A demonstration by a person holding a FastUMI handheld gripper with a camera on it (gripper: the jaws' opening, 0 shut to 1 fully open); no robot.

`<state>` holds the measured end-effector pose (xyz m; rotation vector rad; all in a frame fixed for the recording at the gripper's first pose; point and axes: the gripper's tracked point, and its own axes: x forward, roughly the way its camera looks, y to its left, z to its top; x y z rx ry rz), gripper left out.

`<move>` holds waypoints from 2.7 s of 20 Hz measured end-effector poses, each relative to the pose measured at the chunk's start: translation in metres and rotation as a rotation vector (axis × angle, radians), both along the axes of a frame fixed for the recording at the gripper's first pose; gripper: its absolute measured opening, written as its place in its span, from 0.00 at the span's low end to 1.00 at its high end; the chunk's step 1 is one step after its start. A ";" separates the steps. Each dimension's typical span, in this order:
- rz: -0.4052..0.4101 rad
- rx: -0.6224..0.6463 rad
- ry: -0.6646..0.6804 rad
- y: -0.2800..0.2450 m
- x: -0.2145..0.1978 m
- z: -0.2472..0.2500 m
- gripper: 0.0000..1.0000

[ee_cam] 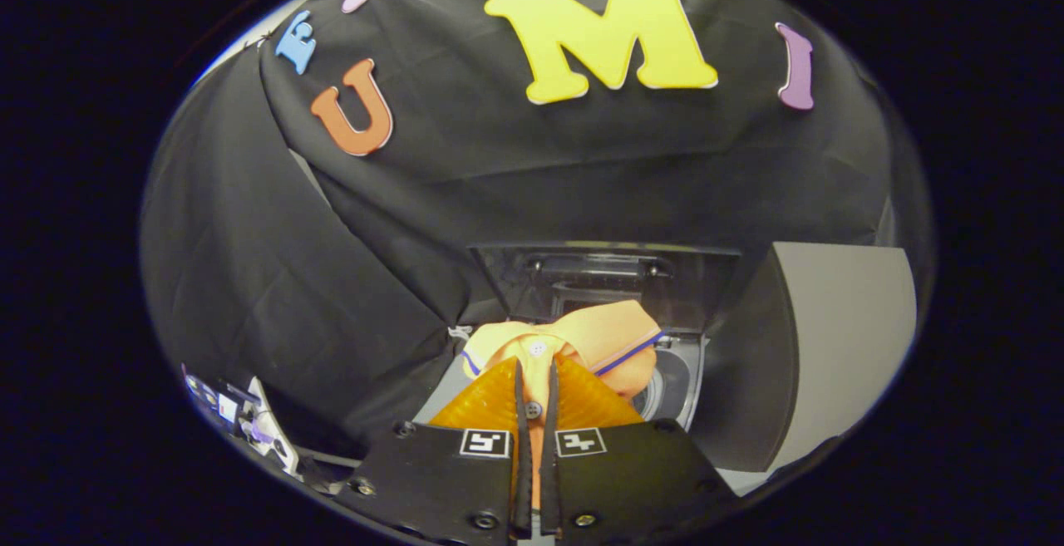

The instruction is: Put the clothes into the washing machine and then close the washing machine lid.

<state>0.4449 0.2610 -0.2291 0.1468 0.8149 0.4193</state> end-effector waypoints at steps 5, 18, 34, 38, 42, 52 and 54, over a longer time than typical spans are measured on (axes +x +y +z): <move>0.005 -0.024 0.075 0.001 0.024 -0.042 0.07; 0.012 -0.101 0.225 0.004 0.092 -0.126 0.07; -0.042 -0.188 0.345 0.015 0.094 -0.177 0.07; -0.054 -0.187 0.350 0.012 0.096 -0.179 0.10; -0.053 -0.171 0.353 0.007 0.097 -0.179 0.24; -0.068 -0.186 0.278 0.000 0.098 -0.170 0.80; -0.065 -0.189 0.271 0.000 0.097 -0.169 0.80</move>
